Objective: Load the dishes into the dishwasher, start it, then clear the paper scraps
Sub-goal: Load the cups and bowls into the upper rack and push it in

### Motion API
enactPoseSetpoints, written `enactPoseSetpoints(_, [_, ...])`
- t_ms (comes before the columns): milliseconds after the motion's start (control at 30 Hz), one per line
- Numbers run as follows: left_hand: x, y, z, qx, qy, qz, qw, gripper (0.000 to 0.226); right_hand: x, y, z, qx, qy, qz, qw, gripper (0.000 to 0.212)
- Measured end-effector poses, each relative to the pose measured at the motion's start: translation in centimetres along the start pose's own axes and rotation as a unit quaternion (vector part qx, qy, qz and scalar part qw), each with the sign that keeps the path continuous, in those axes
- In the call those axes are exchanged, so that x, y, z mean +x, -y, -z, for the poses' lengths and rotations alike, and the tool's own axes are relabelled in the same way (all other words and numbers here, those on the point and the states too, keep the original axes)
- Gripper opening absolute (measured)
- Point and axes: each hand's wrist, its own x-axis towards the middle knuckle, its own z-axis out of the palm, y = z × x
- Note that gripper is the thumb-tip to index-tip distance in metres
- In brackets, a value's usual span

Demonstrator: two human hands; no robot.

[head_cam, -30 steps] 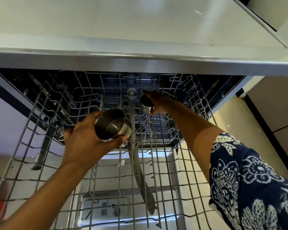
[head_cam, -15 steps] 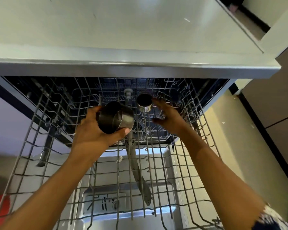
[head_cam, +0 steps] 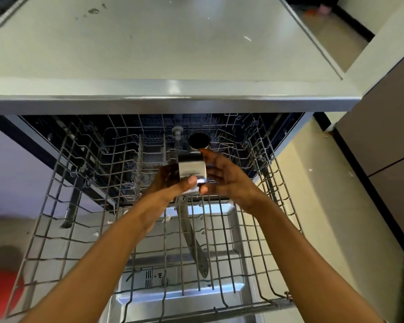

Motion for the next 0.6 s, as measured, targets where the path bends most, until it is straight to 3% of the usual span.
enactPoseSetpoints(133, [-0.2, 0.8, -0.1, 0.034, 0.047, 0.011, 0.998, 0.073, -0.6, -0.2, 0.1, 0.001, -0.021, -0.008, 1.000, 0.077])
enactPoseSetpoints(200, [0.4, 1.6, 0.2, 0.117, 0.009, 0.012, 0.993, 0.075, -0.2, 0.1, 0.9, -0.052, -0.066, -0.014, 0.996, 0.074])
enactPoseSetpoints(267, [1.4, 3.7, 0.9, 0.280, -0.065, -0.005, 0.958, 0.084, 0.6, 0.0, 2.4, -0.157, -0.119, -0.013, 0.980, 0.077])
enactPoseSetpoints(333, [2.3, 6.5, 1.7, 0.420, -0.109, -0.037, 0.900, 0.090, 1.6, -0.4, 3.8, -0.297, -0.145, -0.006, 0.944, 0.086])
enactPoseSetpoints(433, [3.0, 9.8, 2.0, 0.476, -0.113, -0.045, 0.871, 0.085, 3.3, -0.5, 4.8, -0.419, -0.135, -0.032, 0.897, 0.092])
enactPoseSetpoints(600, [3.2, 12.6, 1.9, 0.530, -0.121, -0.068, 0.836, 0.103, 6.1, -0.7, 4.2, -0.491, -0.088, -0.062, 0.865, 0.094])
